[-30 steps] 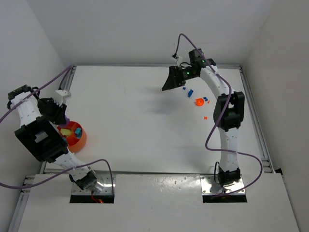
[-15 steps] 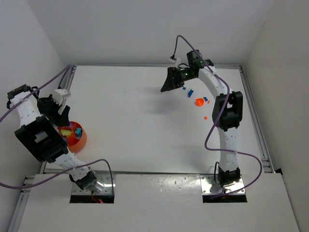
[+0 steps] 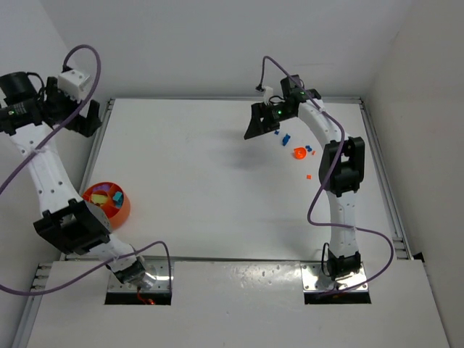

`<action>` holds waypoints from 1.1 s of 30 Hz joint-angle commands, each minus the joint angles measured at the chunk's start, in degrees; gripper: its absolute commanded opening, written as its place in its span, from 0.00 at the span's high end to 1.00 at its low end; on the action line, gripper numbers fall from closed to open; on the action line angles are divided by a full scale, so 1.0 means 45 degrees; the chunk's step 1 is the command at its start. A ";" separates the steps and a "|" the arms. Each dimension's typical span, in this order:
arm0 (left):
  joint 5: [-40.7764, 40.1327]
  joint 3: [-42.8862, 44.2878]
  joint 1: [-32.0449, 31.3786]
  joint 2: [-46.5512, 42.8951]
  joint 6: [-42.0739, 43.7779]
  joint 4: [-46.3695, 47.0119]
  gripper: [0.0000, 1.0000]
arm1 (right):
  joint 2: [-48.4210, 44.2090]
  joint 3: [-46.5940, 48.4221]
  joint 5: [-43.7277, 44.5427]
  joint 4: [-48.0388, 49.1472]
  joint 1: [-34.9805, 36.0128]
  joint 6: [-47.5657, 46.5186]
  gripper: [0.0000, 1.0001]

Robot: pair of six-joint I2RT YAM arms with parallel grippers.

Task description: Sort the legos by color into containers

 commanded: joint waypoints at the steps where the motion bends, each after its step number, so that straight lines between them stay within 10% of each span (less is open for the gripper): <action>1: 0.0669 0.0274 -0.1454 -0.1617 -0.3115 0.2085 0.00 | -0.0614 0.0107 0.2303 -0.0136 0.0047 -0.1441 0.10; 16: -0.2160 -0.4941 -0.7922 -0.3455 -0.9386 0.5134 0.15 | -0.1810 -0.2940 0.9397 0.0958 -0.2102 -0.2478 0.34; 33: -0.1575 -0.5646 -0.9094 -0.3221 -0.8411 0.4763 0.12 | 0.0985 -0.0207 0.5044 -0.2107 -0.3467 -0.7555 0.52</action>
